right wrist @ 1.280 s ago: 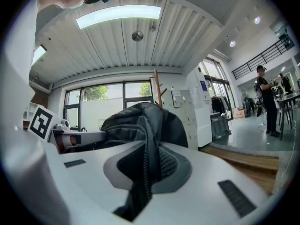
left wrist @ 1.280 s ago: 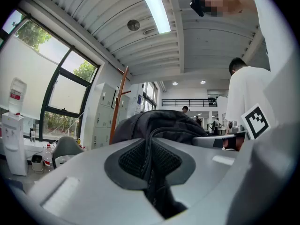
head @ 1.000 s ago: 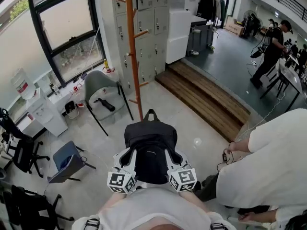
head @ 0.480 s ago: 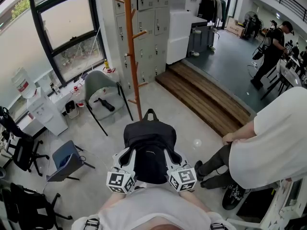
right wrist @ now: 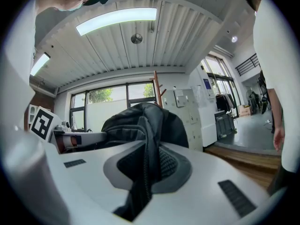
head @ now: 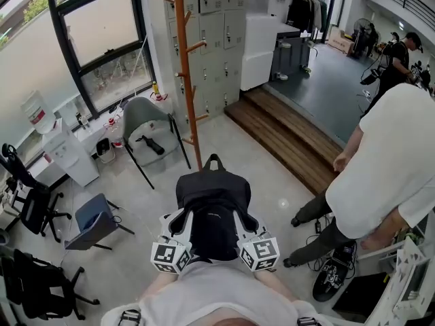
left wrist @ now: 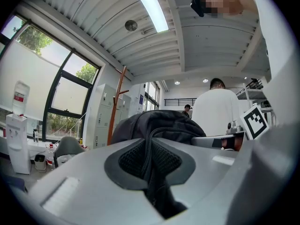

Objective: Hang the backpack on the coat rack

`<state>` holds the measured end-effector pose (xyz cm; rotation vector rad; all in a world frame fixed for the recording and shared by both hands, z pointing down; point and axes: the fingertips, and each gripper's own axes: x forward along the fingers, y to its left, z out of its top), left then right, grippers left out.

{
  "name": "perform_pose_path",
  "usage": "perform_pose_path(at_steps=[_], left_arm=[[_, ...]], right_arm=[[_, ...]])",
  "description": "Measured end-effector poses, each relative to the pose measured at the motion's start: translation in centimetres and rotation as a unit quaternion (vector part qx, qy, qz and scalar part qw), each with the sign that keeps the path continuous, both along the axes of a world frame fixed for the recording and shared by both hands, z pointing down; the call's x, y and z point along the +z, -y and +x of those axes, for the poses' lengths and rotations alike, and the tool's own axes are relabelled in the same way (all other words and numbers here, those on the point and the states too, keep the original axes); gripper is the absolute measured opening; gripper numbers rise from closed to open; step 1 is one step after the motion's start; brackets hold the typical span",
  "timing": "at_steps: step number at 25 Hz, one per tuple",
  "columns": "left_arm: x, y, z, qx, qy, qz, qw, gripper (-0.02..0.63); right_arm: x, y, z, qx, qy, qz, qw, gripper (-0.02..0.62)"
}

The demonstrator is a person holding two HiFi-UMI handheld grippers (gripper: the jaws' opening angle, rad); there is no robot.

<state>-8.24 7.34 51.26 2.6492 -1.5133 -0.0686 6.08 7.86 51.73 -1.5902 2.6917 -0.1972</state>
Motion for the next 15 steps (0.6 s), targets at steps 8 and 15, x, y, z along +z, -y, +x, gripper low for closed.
perform_pose_path(at_steps=[8, 15], left_arm=[[0.6, 1.9, 0.0, 0.005, 0.007, -0.009, 0.9999, 0.051], [2.4, 8.1, -0.7, 0.038, -0.002, -0.024, 0.9990, 0.051]], right_arm=[[0.9, 1.8, -0.1, 0.002, 0.010, -0.012, 1.000, 0.032], [2.3, 7.1, -0.9, 0.032, 0.005, -0.026, 0.999, 0.032]])
